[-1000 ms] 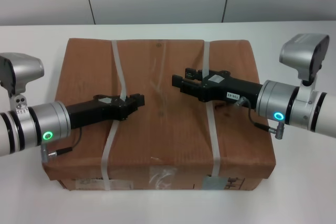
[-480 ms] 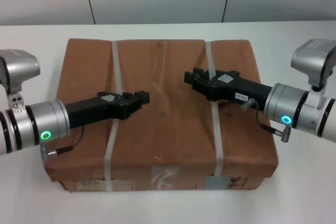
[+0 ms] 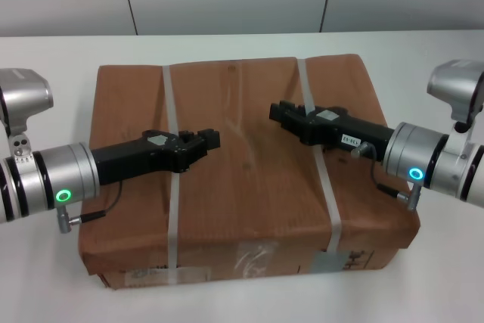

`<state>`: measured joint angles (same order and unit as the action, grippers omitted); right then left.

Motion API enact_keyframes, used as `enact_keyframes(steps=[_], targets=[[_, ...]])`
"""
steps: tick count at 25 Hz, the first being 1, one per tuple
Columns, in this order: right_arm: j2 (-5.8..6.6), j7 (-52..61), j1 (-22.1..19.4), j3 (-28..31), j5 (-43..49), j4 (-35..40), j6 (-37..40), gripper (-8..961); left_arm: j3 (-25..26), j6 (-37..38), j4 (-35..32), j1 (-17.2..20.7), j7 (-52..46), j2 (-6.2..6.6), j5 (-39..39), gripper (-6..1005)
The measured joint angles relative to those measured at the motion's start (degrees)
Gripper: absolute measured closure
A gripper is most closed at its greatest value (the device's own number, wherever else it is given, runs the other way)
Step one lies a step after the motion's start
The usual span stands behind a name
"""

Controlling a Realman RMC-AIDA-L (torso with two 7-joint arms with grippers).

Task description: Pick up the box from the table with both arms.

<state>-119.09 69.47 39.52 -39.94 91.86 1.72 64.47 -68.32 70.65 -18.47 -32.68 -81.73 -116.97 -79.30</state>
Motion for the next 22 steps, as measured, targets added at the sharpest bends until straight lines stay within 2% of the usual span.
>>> enact_keyframes(steps=[1,6,16,22], targets=[[0.00,4.21,0.01,-0.96,0.94,0.46,-1.21,736,-0.01,0.00,0.00,0.01,0.00,0.00,0.00,898],[0.00,11.44,0.12,-2.37,3.63,2.27,-3.49,790,-0.01,0.02,-0.01,0.69,0.28,0.00,0.11,898],[0.00,10.76,-0.76,-1.70,2.66,2.66,-2.52,909,0.04,0.08,0.07,0.75,0.78,0.00,0.16,898],[0.01,9.37,-2.53,-1.70,0.50,3.94,2.72,908,0.03,2.48,-0.52,1.00,0.90,0.12,0.17,898]])
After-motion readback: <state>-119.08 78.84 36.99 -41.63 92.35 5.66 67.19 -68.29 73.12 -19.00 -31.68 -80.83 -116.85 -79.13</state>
